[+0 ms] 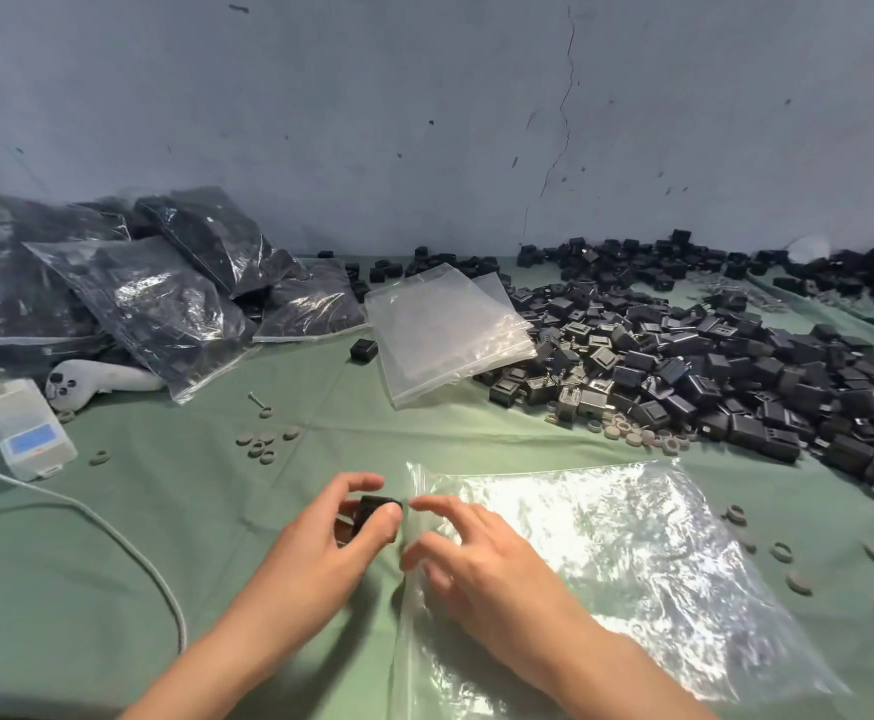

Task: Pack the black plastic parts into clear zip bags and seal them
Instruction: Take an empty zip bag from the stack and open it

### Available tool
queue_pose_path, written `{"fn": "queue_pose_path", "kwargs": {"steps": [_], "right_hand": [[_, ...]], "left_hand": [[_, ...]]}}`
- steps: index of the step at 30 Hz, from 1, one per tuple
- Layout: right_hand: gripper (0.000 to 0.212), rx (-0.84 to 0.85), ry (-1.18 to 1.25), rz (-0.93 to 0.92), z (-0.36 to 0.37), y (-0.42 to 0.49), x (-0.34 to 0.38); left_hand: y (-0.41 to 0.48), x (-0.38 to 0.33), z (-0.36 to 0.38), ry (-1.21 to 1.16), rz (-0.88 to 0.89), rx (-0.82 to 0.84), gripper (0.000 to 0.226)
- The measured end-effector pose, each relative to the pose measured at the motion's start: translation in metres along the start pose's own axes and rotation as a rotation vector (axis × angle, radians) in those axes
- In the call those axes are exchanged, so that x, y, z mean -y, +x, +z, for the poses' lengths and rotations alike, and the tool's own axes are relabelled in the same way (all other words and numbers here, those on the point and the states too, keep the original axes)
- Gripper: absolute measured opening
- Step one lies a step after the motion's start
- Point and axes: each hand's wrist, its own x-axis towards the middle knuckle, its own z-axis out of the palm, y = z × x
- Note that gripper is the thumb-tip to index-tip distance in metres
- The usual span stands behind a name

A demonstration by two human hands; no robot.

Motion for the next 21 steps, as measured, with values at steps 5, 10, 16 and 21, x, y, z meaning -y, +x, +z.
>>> {"fn": "queue_pose_path", "kwargs": {"steps": [5,10,16,21], "right_hand": [[0.019,-0.084,0.199,0.133,0.000,-0.002,-0.002],[0.010,-0.100,0.149,0.105,-0.005,-0.006,-0.005],[0.003,-0.243,0.165,0.120,-0.012,-0.005,-0.001],[0.003,-0.365,0.006,0.030,-0.018,-0.002,0.004]], "left_hand": [[-0.005,-0.013,0.019,-0.682,-0.113,0.109,0.040],[-0.004,-0.014,0.020,-0.648,-0.189,0.095,0.055],[-0.009,-0.004,0.022,-0.302,-0.116,0.161,0.040],[-0.014,0.002,0.024,0.439,0.340,0.150,0.032]]}}
